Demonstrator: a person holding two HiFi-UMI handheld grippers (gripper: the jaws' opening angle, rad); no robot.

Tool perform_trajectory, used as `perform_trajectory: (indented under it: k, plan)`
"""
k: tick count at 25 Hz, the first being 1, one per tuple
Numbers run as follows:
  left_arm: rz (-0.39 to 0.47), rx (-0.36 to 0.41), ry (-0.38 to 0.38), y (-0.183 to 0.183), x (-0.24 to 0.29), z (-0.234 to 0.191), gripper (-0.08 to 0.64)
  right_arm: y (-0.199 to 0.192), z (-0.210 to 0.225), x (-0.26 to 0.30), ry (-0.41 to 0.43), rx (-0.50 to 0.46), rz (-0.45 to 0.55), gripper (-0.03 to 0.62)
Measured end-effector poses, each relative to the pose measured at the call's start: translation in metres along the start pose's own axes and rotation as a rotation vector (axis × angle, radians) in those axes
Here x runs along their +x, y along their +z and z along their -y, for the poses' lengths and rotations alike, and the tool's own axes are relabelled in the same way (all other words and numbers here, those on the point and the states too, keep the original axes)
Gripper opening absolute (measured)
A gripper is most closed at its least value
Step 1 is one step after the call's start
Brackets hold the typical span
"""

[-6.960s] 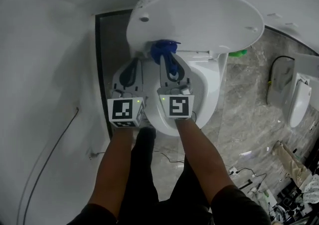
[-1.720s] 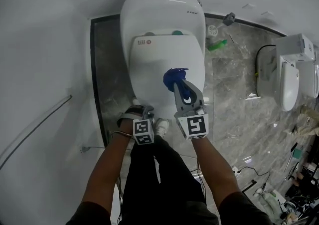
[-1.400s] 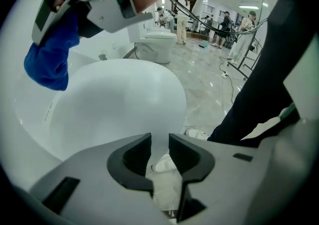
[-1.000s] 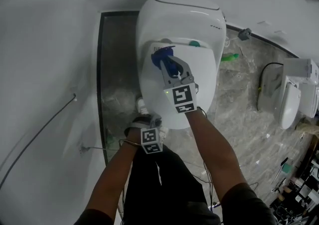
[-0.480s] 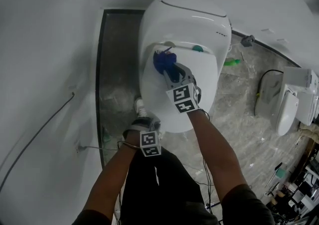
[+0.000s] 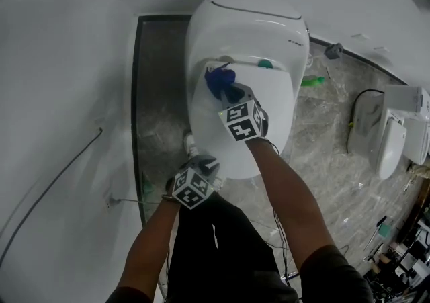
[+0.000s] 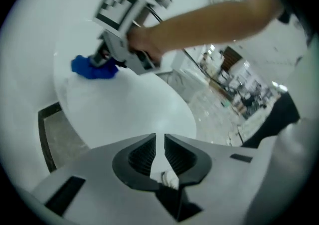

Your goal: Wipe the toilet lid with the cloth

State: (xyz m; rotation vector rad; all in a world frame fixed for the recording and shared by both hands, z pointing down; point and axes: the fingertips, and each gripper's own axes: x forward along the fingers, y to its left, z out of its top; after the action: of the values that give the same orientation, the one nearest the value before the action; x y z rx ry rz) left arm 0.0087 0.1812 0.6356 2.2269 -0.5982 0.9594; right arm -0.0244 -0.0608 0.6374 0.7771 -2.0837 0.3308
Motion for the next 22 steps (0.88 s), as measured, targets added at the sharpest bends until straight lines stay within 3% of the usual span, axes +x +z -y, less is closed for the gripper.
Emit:
perform_trajectory:
  k: [2, 4, 7, 10, 22]
  plan:
    - [0.150, -0.180, 0.095, 0.020, -0.026, -0.031, 0.045, 0.006, -0.001, 0.005, 0.002, -0.002, 0.000, 0.054]
    - [0.274, -0.301, 0.232, 0.035, -0.055, -0.068, 0.028, 0.012, 0.000, 0.011, -0.010, 0.003, -0.004, 0.054]
    - [0.394, -0.423, 0.417, 0.045, -0.090, -0.117, 0.011, 0.017, 0.004, 0.016, -0.051, 0.019, -0.013, 0.054]
    - [0.443, -0.513, 0.500, 0.053, -0.102, -0.144, 0.011, 0.015, 0.014, 0.014, -0.105, 0.046, -0.011, 0.054]
    - [0.395, -0.407, 0.488, 0.114, -0.060, -0.143, 0.011, -0.060, 0.116, -0.036, -0.315, 0.268, -0.016, 0.054]
